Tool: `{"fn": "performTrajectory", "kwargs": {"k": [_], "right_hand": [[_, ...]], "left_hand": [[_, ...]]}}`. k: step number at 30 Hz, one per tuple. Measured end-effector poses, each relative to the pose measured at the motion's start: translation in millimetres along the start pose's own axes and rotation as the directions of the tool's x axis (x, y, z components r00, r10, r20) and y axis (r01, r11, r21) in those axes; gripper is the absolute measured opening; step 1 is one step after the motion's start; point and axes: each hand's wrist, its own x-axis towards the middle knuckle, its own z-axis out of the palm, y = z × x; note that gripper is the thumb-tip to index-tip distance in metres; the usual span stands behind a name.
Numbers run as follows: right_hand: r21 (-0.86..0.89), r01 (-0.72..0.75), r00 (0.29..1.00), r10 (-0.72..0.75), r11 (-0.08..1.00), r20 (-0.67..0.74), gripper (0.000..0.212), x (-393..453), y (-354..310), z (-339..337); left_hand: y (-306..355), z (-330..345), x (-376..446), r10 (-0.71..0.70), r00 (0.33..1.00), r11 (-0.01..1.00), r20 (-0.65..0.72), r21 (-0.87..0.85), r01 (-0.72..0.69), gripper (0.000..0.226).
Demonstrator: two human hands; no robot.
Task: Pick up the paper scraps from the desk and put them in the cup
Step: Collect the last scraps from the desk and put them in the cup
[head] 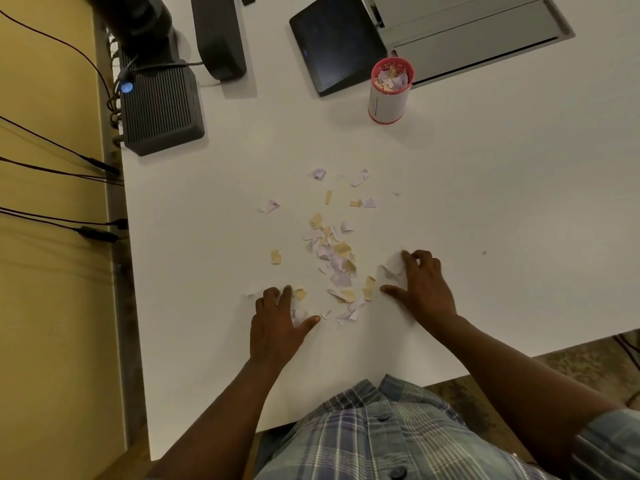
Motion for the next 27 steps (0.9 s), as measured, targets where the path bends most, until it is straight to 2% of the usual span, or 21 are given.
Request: {"fn": "performTrajectory", "kwargs": {"k": [3, 7, 13, 16, 19, 22, 25, 27], "right_hand": [[0.044, 0.087, 0.994, -0.089, 0.995, 0.058, 0.085, -1, -18, 5], [-0.006, 0.191, 0.97, -0.188, 0.982, 0.157, 0.088, -3, -41, 11], [-0.119, 0.317, 0.928, -0.281, 0.941, 0.246, 0.098, -8, -59, 20], [-0.135, 0.342, 0.917, -0.298, 0.93, 0.265, 0.1, -8, -64, 21], [-0.139, 0.395, 0.903, -0.355, 0.908, 0.243, 0.076, -5, -68, 18], [-0.162, 0.479, 0.867, -0.435, 0.863, 0.243, 0.05, -3, -70, 13], [-0.183, 0.526, 0.842, -0.477, 0.831, 0.252, 0.036, 0, -70, 8], [-0.193, 0.545, 0.83, -0.494, 0.816, 0.257, 0.028, 2, -68, 4]], "left_hand": [[10, 1, 0, 0.041, 0.999, 0.996, 0.028, -0.084, -0.038, 0.09], [28, 3, 2, 0.101, 0.991, 0.976, 0.085, -0.202, -0.082, 0.09], [43, 6, 9, 0.197, 0.978, 0.962, 0.074, -0.207, -0.178, 0.065], [46, 5, 13, 0.218, 0.973, 0.961, 0.071, -0.187, -0.202, 0.066], [48, 5, 19, 0.232, 0.967, 0.955, 0.1, -0.211, -0.208, 0.072], [48, 6, 26, 0.215, 0.971, 0.95, 0.102, -0.252, -0.184, 0.069], [51, 5, 35, 0.2, 0.976, 0.957, 0.081, -0.23, -0.177, 0.067], [55, 1, 42, 0.199, 0.978, 0.963, 0.062, -0.199, -0.183, 0.073]]}}
